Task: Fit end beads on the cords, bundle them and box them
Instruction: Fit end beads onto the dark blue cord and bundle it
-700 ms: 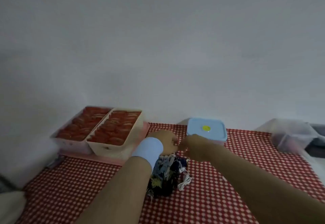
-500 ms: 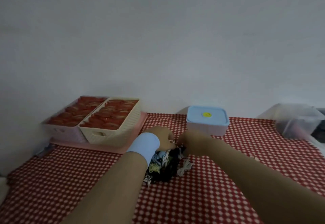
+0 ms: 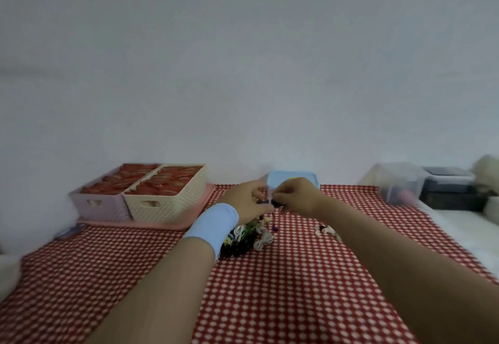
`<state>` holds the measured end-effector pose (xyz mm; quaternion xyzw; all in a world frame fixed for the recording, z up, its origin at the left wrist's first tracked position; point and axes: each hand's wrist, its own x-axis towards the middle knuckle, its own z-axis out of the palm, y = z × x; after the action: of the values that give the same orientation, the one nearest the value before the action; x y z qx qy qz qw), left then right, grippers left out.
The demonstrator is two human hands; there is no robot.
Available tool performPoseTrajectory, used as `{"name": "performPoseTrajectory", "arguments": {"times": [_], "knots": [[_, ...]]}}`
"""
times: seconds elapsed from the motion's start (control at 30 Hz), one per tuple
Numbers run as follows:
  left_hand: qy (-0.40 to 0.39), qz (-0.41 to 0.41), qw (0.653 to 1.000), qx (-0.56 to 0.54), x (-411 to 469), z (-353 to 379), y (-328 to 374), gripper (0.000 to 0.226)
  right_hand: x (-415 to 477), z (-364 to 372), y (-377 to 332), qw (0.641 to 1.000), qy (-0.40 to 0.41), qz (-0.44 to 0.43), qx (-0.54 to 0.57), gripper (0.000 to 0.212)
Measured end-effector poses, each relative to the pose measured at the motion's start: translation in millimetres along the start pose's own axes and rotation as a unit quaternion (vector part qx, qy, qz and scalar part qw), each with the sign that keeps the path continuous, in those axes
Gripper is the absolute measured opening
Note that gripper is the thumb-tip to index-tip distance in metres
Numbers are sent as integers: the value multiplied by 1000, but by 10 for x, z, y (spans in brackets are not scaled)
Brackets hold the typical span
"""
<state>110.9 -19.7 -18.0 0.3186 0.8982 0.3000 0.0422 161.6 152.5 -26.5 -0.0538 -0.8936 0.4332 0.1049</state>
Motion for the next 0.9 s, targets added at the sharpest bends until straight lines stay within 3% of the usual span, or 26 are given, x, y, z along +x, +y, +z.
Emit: {"name": "performPoseTrajectory", "arguments": {"times": [0.13,0.27,0.4,0.63,0.73,0.8,0.9], "knots": [[4,15,999,40,82,22,138,43,-23,-37,11,996,-3,35,81,15],[26,4,999,31,278,78,90,17,79,-38,154,988,-15,67,141,24],[40,-29,998,-35,604,185,14,31,320,-26,362,977,-51,68,193,14],[18,-105,980,-169,787,286,-14,35,505,-28,629,946,-48,71,313,24],[-57,-98,991,-69,708,355,-100,10,506,-15,659,935,-16,80,345,26],[-58,-71,996,8,637,398,-148,21,477,-9,640,916,14,78,393,20],[-49,-62,997,1,545,401,-267,21,420,90,539,902,33,87,422,11]]}}
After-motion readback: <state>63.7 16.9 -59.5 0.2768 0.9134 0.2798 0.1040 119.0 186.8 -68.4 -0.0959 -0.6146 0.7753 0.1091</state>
